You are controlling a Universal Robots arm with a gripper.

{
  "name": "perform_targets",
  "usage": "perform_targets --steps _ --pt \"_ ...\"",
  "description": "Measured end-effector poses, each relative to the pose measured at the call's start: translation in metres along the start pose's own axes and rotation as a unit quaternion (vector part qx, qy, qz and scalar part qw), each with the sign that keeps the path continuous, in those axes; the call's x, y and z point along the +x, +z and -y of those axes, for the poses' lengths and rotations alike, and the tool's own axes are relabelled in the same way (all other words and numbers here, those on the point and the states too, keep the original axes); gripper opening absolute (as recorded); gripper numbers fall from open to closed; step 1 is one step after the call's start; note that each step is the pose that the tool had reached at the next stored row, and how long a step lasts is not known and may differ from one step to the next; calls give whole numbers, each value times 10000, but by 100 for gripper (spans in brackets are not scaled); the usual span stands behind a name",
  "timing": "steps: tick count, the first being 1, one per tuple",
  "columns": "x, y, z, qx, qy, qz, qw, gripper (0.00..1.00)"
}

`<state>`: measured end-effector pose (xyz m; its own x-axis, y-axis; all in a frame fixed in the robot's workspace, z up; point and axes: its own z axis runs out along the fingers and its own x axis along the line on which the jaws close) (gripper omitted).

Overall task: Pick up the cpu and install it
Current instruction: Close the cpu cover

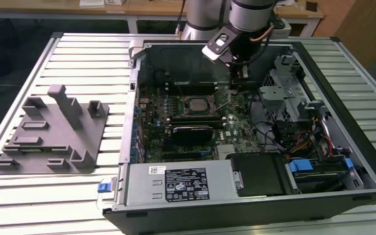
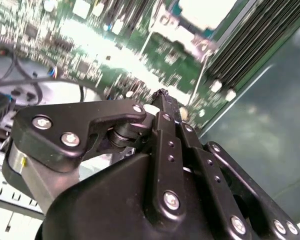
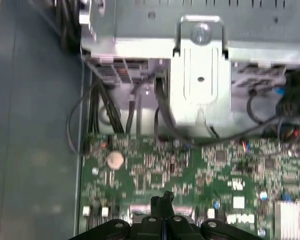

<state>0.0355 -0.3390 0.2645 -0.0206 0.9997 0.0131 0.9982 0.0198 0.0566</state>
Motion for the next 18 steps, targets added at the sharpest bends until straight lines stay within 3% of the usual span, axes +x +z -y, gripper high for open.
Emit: perform_targets --steps 3,14,18 --pt "-1 9 -65 1 -1 -1 10000 11" --pt "-4 128 -118 21 0 0 10000 11" --pt "-5 189 -123 61 0 -1 10000 11"
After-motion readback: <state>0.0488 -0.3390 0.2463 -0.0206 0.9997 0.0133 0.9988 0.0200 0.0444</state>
